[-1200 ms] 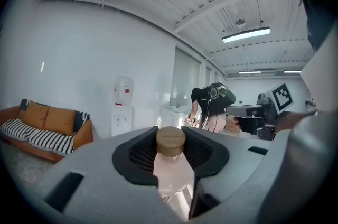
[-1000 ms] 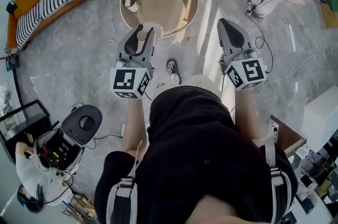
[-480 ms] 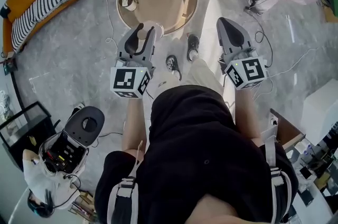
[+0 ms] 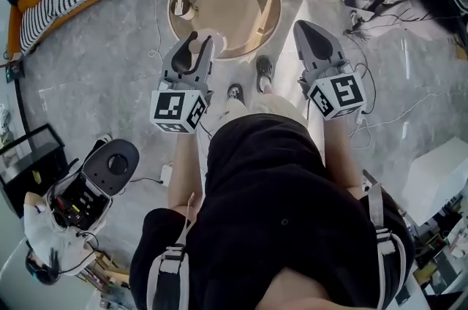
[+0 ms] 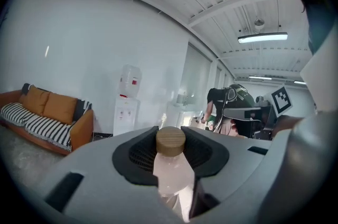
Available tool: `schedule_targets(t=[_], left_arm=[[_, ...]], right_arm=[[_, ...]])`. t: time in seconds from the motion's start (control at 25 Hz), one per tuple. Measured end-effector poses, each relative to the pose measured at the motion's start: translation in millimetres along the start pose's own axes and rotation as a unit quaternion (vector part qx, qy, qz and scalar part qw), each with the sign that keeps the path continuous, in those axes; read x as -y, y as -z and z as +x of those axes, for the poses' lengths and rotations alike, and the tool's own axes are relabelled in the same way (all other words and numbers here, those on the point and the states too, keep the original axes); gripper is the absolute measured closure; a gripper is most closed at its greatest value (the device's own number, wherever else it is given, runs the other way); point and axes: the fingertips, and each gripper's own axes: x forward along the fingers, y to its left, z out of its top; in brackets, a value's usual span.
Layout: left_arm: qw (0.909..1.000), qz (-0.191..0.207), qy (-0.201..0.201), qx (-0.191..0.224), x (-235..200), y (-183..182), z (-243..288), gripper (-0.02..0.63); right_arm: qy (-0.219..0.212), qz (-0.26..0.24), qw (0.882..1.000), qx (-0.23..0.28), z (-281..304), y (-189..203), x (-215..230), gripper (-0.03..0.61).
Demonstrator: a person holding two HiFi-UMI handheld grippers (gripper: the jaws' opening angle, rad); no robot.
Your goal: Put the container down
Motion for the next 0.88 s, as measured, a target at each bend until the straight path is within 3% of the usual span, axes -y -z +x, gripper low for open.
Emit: schedule_targets(t=[0.36,0.64,0.88], left_arm=[[0.9969,-0.007,-0.078,0.007,-14.6,-6.8,40.9,0.474],[0.9904,-0.022,-0.136,-0.010,-24.7,15.0,65.5,0.474],[0.9864,-0.028,-0.160,-0.023,-25.8,38.8,77.3,0.474]], right_arm=[[-0.082,-0.007,0.996,-0.017,63.7,-5.9,40.3,0.574],[-0.132,0.002,0.990,-0.056,95.7,21.2,69.9,0.574],[-0.159,0.008,0.984,-0.078,110.1,45.1,78.1,0.574]])
